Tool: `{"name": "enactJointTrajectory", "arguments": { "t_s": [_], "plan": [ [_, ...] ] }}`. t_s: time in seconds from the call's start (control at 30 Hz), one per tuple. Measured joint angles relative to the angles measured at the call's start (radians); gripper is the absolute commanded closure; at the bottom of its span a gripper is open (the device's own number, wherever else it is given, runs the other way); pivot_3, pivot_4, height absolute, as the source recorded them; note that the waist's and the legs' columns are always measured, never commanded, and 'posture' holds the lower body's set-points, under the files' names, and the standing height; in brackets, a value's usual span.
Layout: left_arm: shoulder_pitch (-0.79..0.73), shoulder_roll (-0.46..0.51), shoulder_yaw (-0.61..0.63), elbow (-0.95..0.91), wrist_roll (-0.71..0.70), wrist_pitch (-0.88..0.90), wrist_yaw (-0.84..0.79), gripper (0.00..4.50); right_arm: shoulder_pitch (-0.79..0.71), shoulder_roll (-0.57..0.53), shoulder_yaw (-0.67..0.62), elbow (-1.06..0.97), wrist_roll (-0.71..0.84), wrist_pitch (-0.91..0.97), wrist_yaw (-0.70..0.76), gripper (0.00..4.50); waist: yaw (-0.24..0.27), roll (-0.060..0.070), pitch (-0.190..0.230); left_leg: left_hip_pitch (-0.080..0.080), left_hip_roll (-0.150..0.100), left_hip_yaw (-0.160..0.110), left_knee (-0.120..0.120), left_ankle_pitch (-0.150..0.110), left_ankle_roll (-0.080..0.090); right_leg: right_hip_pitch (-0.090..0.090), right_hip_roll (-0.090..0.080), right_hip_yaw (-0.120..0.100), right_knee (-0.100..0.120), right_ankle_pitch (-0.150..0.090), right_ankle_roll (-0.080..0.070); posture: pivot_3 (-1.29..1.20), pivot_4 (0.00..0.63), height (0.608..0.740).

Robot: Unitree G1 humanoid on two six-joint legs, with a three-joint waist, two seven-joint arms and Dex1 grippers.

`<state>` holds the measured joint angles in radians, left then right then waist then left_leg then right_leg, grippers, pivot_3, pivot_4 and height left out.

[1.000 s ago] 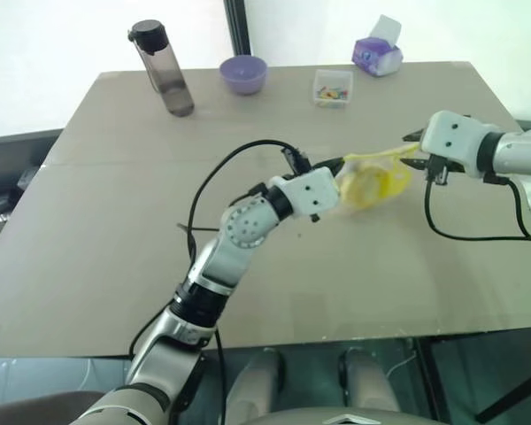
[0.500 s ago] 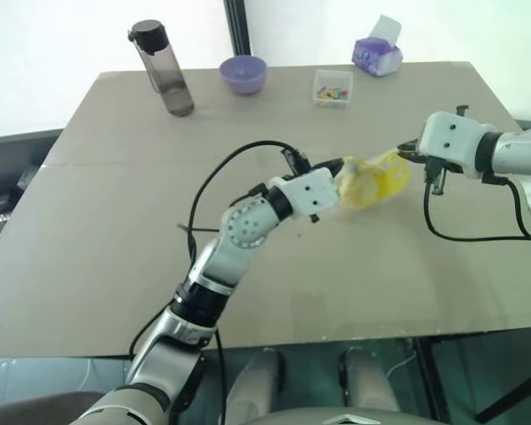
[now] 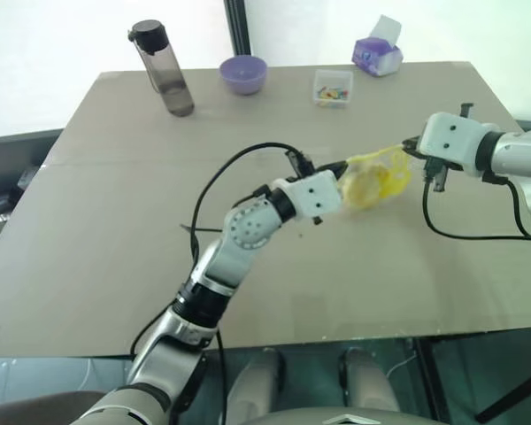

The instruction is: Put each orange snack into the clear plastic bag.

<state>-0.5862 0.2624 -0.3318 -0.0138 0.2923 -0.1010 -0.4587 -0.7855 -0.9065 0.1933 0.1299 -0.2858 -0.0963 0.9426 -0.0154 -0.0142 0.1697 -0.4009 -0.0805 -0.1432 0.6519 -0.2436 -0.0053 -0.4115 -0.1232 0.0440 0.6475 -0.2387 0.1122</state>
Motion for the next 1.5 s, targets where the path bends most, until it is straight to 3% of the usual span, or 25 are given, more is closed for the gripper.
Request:
{"name": "enactJointTrajectory", "arguments": {
  "t_s": [0.33, 0.7, 0.8, 1.5],
  "plan": [
    [-0.001, 0.000, -0.013, 0.000, 0.000, 0.000, 0.000, 4.50, -0.002, -0.017, 0.017, 0.016, -0.027, -0.029, -0.032, 4.48, 0.000, 0.000, 0.000, 0.000, 0.000, 0.000, 0.000, 0.000, 0.000, 0.000, 0.000, 0.000, 0.000, 0.000, 0.000, 0.00, 0.150, 0.739],
    [-0.001, 0.008, -0.011, 0.005, 0.000, -0.001, 0.004, 4.50, 0.018, -0.023, -0.010, -0.025, 0.079, 0.048, 0.043, 4.48, 0.000, 0.000, 0.000, 0.000, 0.000, 0.000, 0.000, 0.000, 0.000, 0.000, 0.000, 0.000, 0.000, 0.000, 0.000, 0.00, 0.150, 0.739],
    [-0.001, 0.013, -0.008, 0.005, 0.000, -0.002, 0.004, 4.50, 0.024, -0.030, -0.013, -0.036, 0.095, 0.055, 0.060, 3.64, 0.001, 0.000, 0.000, 0.000, 0.000, 0.000, 0.000, 0.000, 0.000, 0.000, 0.000, 0.000, 0.000, 0.000, 0.000, 0.00, 0.150, 0.739],
    [-0.001, 0.013, -0.002, 0.005, 0.000, -0.002, 0.004, 4.50, 0.045, -0.040, -0.018, -0.073, 0.123, 0.071, 0.071, 3.64, 0.000, 0.000, 0.000, 0.000, 0.000, 0.000, 0.000, 0.000, 0.000, 0.000, 0.000, 0.000, 0.000, 0.000, 0.000, 0.00, 0.150, 0.739]
  ]
}}
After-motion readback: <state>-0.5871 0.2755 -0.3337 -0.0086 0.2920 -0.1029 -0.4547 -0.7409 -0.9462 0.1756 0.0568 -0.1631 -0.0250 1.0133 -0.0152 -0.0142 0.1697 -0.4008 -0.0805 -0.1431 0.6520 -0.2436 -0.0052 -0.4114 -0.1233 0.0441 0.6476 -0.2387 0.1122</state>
